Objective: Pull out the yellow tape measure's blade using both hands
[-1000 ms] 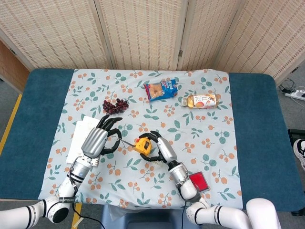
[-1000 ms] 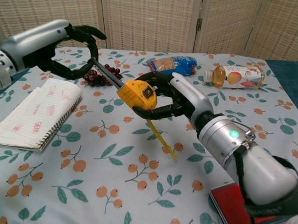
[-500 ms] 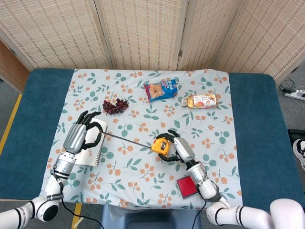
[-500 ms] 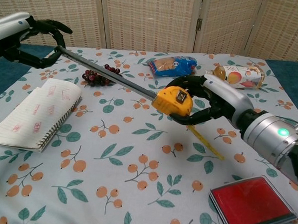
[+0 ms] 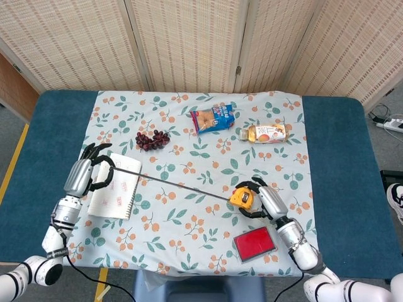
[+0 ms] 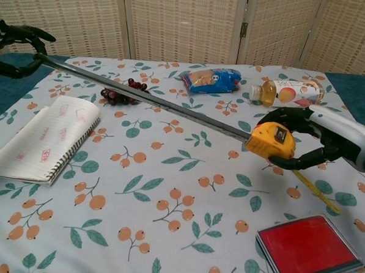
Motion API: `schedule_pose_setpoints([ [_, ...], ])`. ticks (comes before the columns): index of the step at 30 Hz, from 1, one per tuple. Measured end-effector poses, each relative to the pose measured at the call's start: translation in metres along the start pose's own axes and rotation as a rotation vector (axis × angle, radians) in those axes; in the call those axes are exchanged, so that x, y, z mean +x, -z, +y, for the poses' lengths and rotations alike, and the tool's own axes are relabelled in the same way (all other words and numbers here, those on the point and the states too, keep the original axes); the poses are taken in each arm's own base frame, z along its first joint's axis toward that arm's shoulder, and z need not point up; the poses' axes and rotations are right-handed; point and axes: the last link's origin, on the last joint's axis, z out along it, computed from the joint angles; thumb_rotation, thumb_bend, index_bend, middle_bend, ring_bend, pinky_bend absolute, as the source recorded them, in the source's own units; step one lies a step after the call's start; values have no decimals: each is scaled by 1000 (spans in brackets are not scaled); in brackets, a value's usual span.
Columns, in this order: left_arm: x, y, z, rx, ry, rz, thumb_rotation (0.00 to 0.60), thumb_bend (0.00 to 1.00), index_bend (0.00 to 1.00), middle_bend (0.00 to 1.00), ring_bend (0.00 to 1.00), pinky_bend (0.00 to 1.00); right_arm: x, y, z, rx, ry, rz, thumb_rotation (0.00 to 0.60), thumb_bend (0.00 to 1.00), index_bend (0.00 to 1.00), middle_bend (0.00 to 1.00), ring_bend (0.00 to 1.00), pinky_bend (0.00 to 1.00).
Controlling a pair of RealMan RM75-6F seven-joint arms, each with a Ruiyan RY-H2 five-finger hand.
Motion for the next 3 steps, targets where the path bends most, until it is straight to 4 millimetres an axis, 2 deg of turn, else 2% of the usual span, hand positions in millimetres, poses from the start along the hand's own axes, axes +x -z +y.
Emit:
schedule_pose_setpoints([
  [3,1,1,-7,10,0,-4,600,551,570,198,179,0,6,7,6,-7,11,-2,600,341,525,462,355,88],
])
